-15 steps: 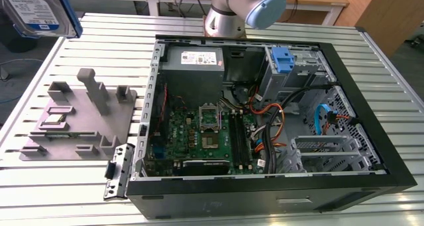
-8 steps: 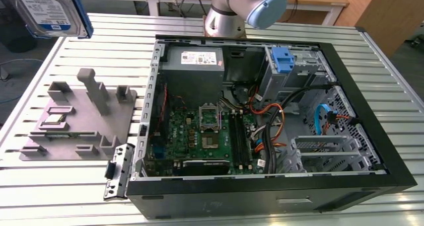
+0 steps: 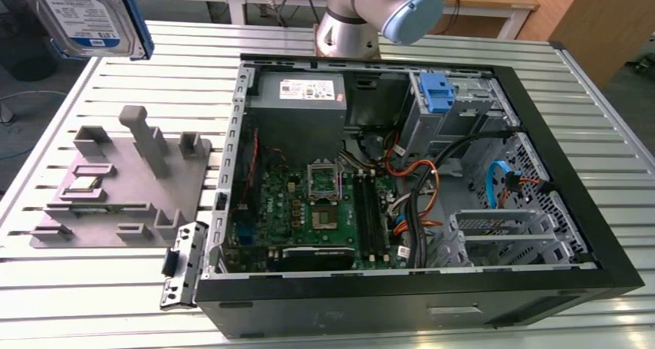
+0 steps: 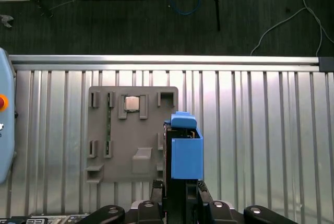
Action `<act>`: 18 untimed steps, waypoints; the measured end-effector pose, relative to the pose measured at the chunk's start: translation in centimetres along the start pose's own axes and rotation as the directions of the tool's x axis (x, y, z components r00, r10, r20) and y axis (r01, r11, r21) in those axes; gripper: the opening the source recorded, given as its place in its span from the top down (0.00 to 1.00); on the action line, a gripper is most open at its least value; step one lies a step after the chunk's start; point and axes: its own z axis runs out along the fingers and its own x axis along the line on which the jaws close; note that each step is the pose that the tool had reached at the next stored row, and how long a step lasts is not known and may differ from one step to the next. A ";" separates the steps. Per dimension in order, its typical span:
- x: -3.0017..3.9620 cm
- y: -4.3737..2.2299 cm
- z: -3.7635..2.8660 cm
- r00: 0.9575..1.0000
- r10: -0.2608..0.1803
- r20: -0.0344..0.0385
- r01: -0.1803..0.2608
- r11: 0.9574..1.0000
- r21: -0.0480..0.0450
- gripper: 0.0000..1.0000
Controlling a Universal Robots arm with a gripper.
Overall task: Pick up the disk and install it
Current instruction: 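Pick up the disk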
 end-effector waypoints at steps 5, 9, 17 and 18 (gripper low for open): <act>0.00 -0.12 -0.01 1.000 0.000 0.000 0.000 1.000 0.000 0.65; 0.00 -0.22 -0.02 1.000 0.000 0.000 0.000 1.000 0.000 0.65; -0.01 -0.46 -0.03 1.000 0.000 0.000 0.000 1.000 0.000 0.65; -0.01 -0.57 -0.04 1.000 0.000 0.000 0.000 1.000 0.000 0.65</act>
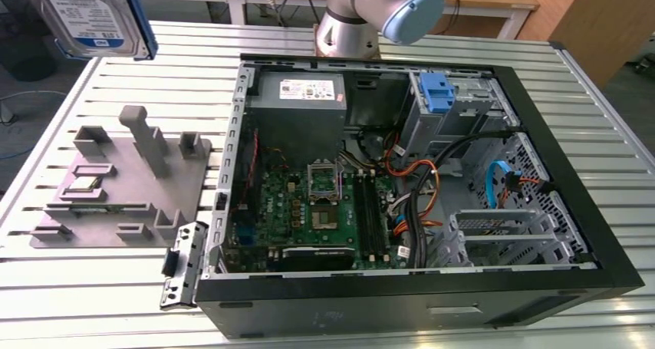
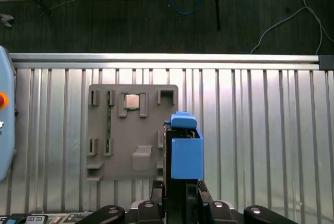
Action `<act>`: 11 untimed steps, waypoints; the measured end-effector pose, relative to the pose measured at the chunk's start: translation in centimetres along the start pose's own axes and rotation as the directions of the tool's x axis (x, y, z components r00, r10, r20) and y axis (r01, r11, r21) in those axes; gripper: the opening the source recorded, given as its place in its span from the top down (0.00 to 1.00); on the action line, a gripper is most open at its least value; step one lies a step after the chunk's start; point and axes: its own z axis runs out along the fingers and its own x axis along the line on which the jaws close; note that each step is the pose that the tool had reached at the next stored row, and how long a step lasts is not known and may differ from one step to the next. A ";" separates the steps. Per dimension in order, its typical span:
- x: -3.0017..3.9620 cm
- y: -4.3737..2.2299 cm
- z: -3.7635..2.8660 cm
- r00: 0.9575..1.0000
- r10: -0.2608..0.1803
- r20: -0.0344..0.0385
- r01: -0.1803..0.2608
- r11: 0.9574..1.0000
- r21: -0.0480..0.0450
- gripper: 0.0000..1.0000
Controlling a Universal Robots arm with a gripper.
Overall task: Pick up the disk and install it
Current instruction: 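Pick up the disk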
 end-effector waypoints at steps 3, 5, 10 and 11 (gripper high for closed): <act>-0.01 -0.30 -0.02 1.000 0.000 0.000 0.000 1.000 0.000 0.65; -0.01 -0.56 -0.03 1.000 0.000 0.000 0.000 1.000 0.000 0.65; -0.02 -1.06 -0.06 1.000 0.000 0.000 0.000 1.000 0.000 0.65; -0.02 -1.11 -0.06 1.000 0.000 0.000 0.000 1.000 0.000 0.65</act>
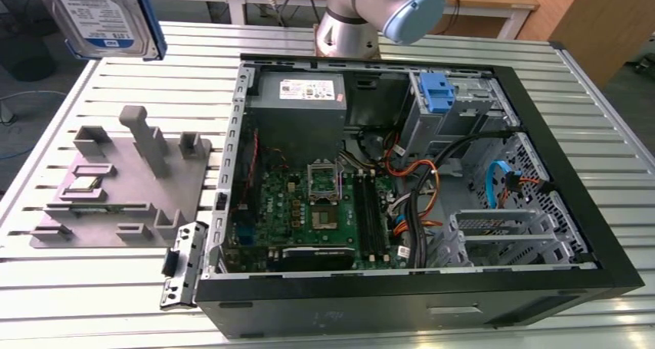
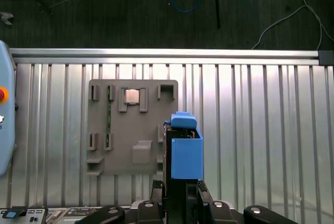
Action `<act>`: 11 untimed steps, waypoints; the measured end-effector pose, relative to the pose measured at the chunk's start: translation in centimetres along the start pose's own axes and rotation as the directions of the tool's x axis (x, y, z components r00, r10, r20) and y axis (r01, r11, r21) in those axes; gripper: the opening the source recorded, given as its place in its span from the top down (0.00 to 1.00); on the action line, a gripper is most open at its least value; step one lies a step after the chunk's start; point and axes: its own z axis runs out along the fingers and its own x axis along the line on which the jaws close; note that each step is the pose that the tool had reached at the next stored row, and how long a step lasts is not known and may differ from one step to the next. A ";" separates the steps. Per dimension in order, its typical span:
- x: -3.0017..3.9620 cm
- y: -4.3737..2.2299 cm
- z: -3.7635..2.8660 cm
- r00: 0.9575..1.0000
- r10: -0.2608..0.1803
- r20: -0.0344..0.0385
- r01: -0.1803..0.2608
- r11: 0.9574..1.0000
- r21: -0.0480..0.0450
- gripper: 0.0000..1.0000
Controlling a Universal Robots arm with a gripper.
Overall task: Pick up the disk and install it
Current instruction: 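Pick up the disk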
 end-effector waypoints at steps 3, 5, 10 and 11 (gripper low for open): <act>0.00 -0.12 -0.01 1.000 0.000 0.000 0.000 1.000 0.000 0.65; 0.00 -0.16 -0.02 1.000 0.000 0.000 0.000 1.000 0.000 0.65; -0.01 -0.34 -0.02 1.000 0.000 0.000 0.000 1.000 0.000 0.65; -0.01 -0.35 -0.02 1.000 0.000 0.000 0.000 1.000 0.000 0.65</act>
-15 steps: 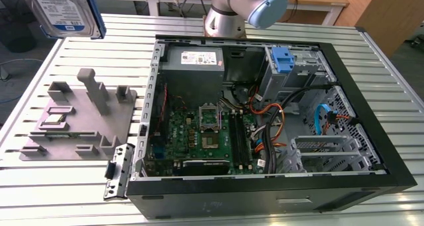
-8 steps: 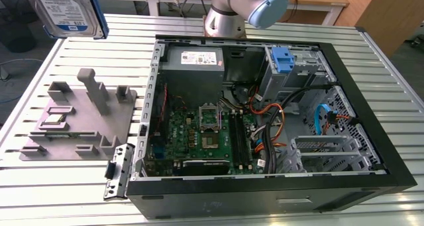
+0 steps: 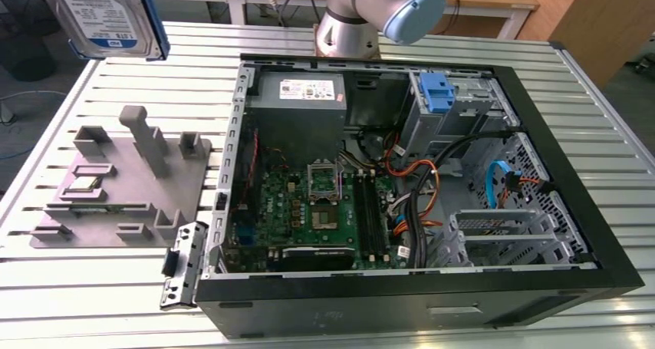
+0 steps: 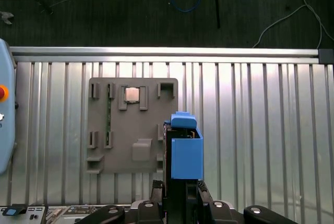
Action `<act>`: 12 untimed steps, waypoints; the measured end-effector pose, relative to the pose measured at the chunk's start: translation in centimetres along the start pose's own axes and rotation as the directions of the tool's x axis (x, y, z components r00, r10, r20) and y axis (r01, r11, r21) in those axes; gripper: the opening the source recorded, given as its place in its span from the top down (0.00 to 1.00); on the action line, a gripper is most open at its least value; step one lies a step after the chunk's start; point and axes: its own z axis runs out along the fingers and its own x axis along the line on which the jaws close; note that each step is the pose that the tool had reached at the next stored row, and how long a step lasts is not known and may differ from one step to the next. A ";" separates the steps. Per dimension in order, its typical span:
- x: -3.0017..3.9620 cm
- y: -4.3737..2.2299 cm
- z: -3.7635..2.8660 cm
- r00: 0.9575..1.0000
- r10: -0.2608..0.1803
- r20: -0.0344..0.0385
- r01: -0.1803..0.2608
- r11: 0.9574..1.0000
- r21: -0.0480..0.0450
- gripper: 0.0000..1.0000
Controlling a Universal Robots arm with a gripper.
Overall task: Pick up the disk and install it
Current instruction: 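Pick up the disk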
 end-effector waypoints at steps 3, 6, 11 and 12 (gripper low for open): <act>0.00 -0.13 -0.01 1.000 0.000 0.000 0.000 1.000 0.000 0.65; 0.00 -0.18 -0.01 1.000 0.000 0.000 0.000 1.000 0.000 0.65; 0.00 -0.20 -0.01 1.000 0.000 0.000 0.000 1.000 0.000 0.65; 0.00 -0.21 -0.01 1.000 0.000 0.000 0.000 1.000 0.000 0.65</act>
